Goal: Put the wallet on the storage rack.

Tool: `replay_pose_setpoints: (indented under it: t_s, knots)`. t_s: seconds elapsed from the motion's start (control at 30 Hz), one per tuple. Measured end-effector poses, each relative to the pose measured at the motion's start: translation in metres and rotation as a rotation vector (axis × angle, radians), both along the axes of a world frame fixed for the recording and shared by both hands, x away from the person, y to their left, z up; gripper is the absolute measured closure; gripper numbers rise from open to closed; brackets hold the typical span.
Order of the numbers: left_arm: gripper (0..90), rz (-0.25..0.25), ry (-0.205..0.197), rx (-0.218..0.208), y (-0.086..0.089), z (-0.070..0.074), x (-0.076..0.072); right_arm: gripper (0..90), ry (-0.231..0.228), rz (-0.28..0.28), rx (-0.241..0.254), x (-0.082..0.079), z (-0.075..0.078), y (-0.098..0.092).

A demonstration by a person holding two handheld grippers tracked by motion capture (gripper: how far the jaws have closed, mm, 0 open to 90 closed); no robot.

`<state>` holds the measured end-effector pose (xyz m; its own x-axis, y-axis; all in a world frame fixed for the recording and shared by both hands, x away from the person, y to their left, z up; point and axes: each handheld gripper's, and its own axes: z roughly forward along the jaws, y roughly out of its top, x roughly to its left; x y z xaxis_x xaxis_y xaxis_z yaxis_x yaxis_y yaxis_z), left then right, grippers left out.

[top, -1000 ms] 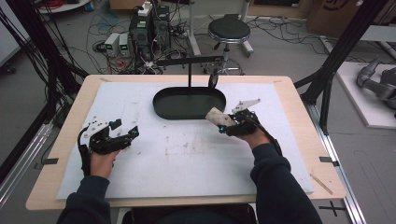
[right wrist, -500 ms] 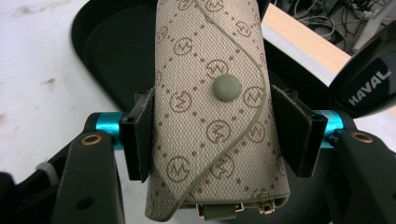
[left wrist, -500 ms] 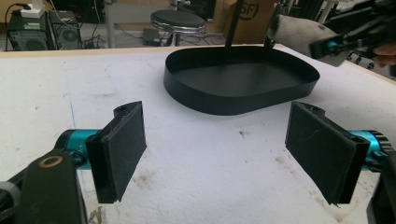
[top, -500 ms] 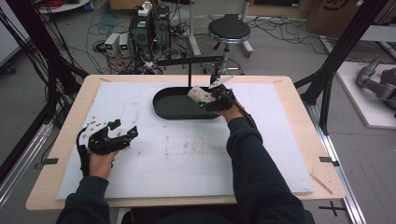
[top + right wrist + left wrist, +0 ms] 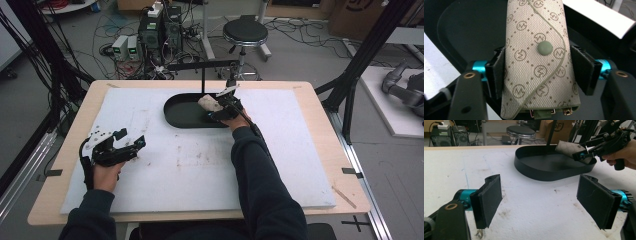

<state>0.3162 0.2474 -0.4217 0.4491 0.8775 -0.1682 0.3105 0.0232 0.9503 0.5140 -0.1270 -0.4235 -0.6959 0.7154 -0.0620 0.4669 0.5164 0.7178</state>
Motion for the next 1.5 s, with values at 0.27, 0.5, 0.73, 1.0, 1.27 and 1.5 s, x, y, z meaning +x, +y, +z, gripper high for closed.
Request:
replay_pose_setpoints:
  t_s: [0.27, 0.5, 0.73, 1.0, 1.27, 1.5]
  knots:
    - [20.1, -0.007, 0.000, 0.002, 0.000, 0.000, 0.000, 27.5, -0.031, 0.002, 0.061, -0.013, 0.025, -0.024]
    - [20.1, -0.003, 0.001, 0.010, -0.001, 0.000, 0.000, 21.1, -0.048, -0.003, 0.116, -0.043, 0.045, -0.070]
    - [20.1, 0.006, -0.010, -0.003, -0.001, 0.002, 0.001, 19.8, -0.085, -0.059, 0.127, -0.091, 0.050, -0.125]
    - [19.7, -0.007, -0.040, -0.017, -0.004, 0.006, 0.003, 19.5, -0.118, -0.092, 0.107, -0.148, 0.024, -0.168]
    - [19.7, -0.008, -0.055, -0.008, -0.008, 0.007, 0.005, 19.5, -0.134, -0.142, 0.121, -0.176, 0.012, -0.194]
    - [19.7, -0.009, -0.050, -0.004, -0.007, 0.008, 0.003, 19.5, -0.181, -0.160, 0.168, -0.181, 0.015, -0.200]
